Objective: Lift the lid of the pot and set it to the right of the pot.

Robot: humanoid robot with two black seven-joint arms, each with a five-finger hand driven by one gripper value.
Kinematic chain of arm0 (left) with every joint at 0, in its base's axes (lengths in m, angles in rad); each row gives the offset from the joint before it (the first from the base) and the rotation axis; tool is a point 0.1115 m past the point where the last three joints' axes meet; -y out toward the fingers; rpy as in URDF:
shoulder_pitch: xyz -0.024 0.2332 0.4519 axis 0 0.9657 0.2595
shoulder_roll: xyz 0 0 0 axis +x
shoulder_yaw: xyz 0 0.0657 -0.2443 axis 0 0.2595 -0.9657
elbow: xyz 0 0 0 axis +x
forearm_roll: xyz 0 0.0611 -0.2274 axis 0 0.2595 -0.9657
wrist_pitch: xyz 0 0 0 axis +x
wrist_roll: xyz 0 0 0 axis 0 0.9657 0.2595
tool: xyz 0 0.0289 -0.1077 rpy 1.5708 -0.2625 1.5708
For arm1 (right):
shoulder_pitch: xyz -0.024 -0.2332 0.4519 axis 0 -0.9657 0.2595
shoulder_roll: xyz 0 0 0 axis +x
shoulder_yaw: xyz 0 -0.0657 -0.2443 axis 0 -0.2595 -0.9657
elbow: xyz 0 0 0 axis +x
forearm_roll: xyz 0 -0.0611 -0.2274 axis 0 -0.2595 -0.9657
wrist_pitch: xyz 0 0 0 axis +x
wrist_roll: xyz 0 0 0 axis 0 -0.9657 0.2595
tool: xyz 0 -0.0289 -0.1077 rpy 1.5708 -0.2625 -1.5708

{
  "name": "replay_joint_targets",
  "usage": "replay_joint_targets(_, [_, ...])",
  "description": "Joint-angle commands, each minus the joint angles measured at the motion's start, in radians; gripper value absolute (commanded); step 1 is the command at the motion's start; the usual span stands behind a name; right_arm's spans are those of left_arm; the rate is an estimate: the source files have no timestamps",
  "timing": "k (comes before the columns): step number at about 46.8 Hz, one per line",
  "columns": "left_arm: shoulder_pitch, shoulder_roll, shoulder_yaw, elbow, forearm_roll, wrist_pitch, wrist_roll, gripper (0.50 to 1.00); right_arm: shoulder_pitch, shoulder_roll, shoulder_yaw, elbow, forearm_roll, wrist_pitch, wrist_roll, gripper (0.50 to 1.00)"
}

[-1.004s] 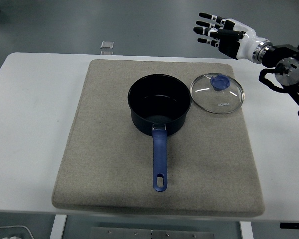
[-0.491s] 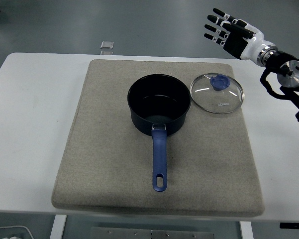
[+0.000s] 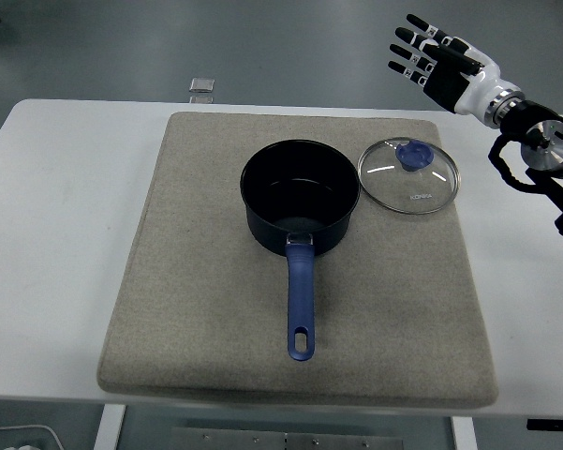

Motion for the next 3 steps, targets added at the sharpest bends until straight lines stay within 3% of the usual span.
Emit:
replay_joint_targets(1, [0.0, 0.0, 0.0, 0.0, -0.001, 0.0, 0.0, 1.0, -0.002, -0.002, 0.0, 0.0, 0.0, -0.001, 0.003, 0.93])
replay_joint_targets(3, [0.0, 0.0, 0.0, 0.0, 0.0, 0.0, 0.0, 1.0, -0.003, 0.0, 0.0, 0.0, 0.0, -0.001, 0.004, 0.93])
